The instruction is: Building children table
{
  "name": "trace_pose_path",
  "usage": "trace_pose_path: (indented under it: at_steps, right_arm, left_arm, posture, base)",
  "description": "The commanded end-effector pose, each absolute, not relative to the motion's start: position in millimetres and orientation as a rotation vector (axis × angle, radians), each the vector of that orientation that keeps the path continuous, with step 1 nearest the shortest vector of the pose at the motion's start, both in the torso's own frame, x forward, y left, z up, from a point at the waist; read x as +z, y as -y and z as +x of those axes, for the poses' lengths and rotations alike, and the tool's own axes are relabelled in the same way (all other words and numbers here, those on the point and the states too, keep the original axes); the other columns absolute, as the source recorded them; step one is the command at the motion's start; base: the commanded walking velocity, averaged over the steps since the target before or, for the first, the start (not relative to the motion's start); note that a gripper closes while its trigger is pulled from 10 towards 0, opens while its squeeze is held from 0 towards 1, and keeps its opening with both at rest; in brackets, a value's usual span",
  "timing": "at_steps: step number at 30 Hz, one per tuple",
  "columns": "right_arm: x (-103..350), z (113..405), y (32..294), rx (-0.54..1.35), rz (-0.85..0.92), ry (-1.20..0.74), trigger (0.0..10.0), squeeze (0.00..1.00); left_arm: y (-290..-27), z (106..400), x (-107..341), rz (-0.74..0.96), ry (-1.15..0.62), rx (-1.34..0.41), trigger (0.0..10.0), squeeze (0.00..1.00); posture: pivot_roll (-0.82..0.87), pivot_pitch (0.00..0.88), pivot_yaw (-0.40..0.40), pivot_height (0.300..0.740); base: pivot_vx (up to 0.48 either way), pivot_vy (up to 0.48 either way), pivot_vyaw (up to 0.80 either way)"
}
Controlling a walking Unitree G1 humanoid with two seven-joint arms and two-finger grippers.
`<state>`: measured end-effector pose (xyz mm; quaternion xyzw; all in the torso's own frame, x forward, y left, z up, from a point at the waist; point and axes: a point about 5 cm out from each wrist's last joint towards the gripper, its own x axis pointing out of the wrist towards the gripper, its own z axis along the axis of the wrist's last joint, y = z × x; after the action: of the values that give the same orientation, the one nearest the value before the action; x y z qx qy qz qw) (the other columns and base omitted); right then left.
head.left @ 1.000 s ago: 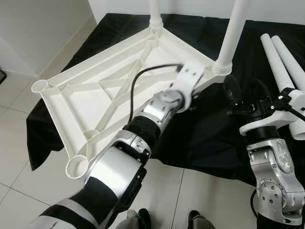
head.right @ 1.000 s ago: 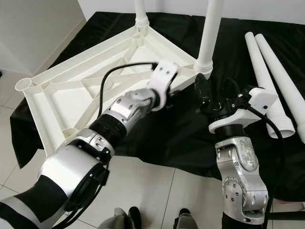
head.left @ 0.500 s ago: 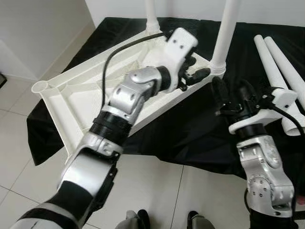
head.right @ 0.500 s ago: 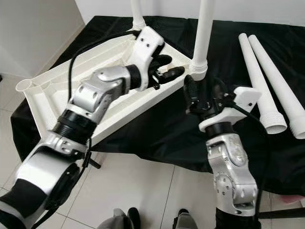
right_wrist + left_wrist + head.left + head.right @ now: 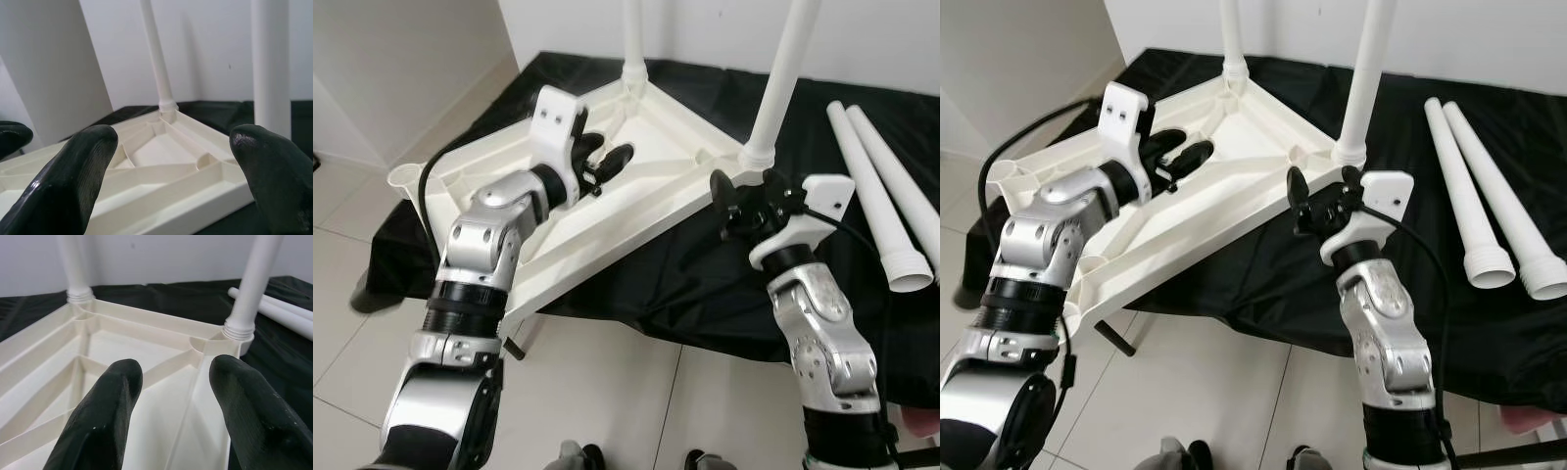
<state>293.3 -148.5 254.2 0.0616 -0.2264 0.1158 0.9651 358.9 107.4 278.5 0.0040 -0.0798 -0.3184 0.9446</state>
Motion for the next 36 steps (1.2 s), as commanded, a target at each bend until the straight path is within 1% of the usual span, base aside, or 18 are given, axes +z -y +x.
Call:
trace_pose_path:
  at_steps: [1,3,6,7,15,16,17,18,19,20,21,26,28,30,31,33,35,36]
  right_arm:
    - [252.7,296.2,144.1,0.242,0.122,0.464,10.0,0.0]
    - [252.9,299.2,142.8,0.245,0.112,0.476,10.0,0.0]
    - [251.8,300.6,143.7,0.238,0.106,0.48,10.0,0.0]
    - [247.9,303.0,146.3,0.216,0.093,0.48,10.0,0.0]
    - [235.1,307.4,148.4,0.182,0.092,0.461,10.0,0.0]
    - [231.0,307.9,147.7,0.175,0.088,0.452,10.0,0.0]
    - [226.5,307.9,146.2,0.174,0.088,0.44,10.0,0.0]
    - [226.5,307.9,146.2,0.174,0.088,0.44,10.0,0.0]
    - [222.9,308.0,144.3,0.176,0.092,0.434,10.0,0.0]
    - [220.9,308.0,143.0,0.178,0.096,0.431,10.0,0.0]
    - [220.1,307.9,141.6,0.18,0.101,0.43,10.0,0.0]
    - [221.1,307.7,138.1,0.186,0.114,0.443,10.0,0.0]
    - [221.1,307.7,138.1,0.186,0.114,0.443,10.0,0.0]
    - [222.9,307.3,137.2,0.191,0.117,0.451,10.0,0.0]
    - [225.6,306.5,136.5,0.197,0.121,0.463,10.0,0.0]
    - [229.5,305.3,136.1,0.204,0.125,0.476,10.0,0.0]
    - [230.4,305.1,136.0,0.205,0.125,0.478,10.0,0.0]
    - [230.9,305.0,136.2,0.206,0.123,0.48,10.0,0.0]
  left_arm:
    - [-116.1,358.6,273.3,-0.035,0.156,-0.545,10.0,0.0]
    - [-121.6,360.1,263.2,-0.075,0.122,-0.484,10.0,0.0]
    - [-122.5,360.9,258.9,-0.099,0.119,-0.455,10.0,0.0]
    - [-123.2,360.4,248.9,-0.139,0.105,-0.405,10.0,0.0]
    - [-127.7,354.9,225.9,-0.159,0.077,-0.301,10.0,0.0]
    - [-128.5,352.6,221.7,-0.126,0.079,-0.29,10.0,0.0]
    - [-128.3,350.1,212.6,-0.031,0.055,-0.298,10.0,0.0]
    - [-128.3,350.1,212.6,-0.031,0.055,-0.298,10.0,0.0]
    - [-127.7,347.6,202.4,0.095,0.023,-0.306,10.0,0.0]
    - [-127.3,345.9,195.4,0.182,0.001,-0.314,10.0,0.0]
    - [-128.9,345.6,188.9,0.192,-0.038,-0.307,10.0,0.0]
    - [-136.2,346.9,178.6,0.229,-0.106,-0.259,10.0,0.0]
    - [-136.2,346.9,178.6,0.229,-0.106,-0.259,10.0,0.0]
    - [-141.4,349.6,178.7,0.217,-0.119,-0.23,10.0,0.0]
    - [-148.2,353.7,179.7,0.218,-0.127,-0.201,10.0,0.0]
    - [-159.9,360.7,178.9,0.265,-0.147,-0.165,10.0,0.0]
    - [-163.2,362.5,177.6,0.292,-0.156,-0.16,10.0,0.0]
    - [-166.5,363.8,174.0,0.364,-0.173,-0.151,10.0,0.0]
  posture:
    - [-0.13,0.04,0.076,0.74]
    - [-0.13,0.033,0.079,0.74]
    - [-0.12,0.023,0.081,0.74]
    - [-0.12,0.02,0.083,0.74]
    - [-0.11,0.019,0.08,0.74]
    - [-0.11,0.023,0.079,0.74]
    - [-0.11,0.027,0.076,0.74]
    - [-0.11,0.027,0.076,0.74]
    - [-0.1,0.027,0.074,0.74]
    - [-0.1,0.027,0.074,0.74]
    - [-0.1,0.03,0.078,0.74]
    - [-0.1,0.042,0.078,0.74]
    - [-0.1,0.042,0.078,0.74]
    - [-0.11,0.05,0.078,0.74]
    - [-0.11,0.057,0.076,0.74]
    - [-0.11,0.068,0.069,0.74]
    - [-0.12,0.07,0.068,0.74]
    - [-0.12,0.075,0.068,0.74]
  base:
    - [0.0,0.0,0.0]
    - [0.0,0.0,0.0]
    - [0.0,0.0,0.0]
    - [0.0,0.0,0.0]
    - [0.0,0.0,0.0]
    - [0.0,0.0,0.0]
    - [0.0,0.0,0.0]
    - [0.0,0.0,0.0]
    - [0.0,0.0,0.0]
    - [0.0,0.0,0.0]
    - [0.0,0.0,0.0]
    - [0.0,0.0,0.0]
    - [0.0,0.0,0.0]
    - [0.0,0.0,0.0]
    - [0.0,0.0,0.0]
    - [0.0,0.0,0.0]
    - [0.0,0.0,0.0]
    - [0.0,0.0,0.0]
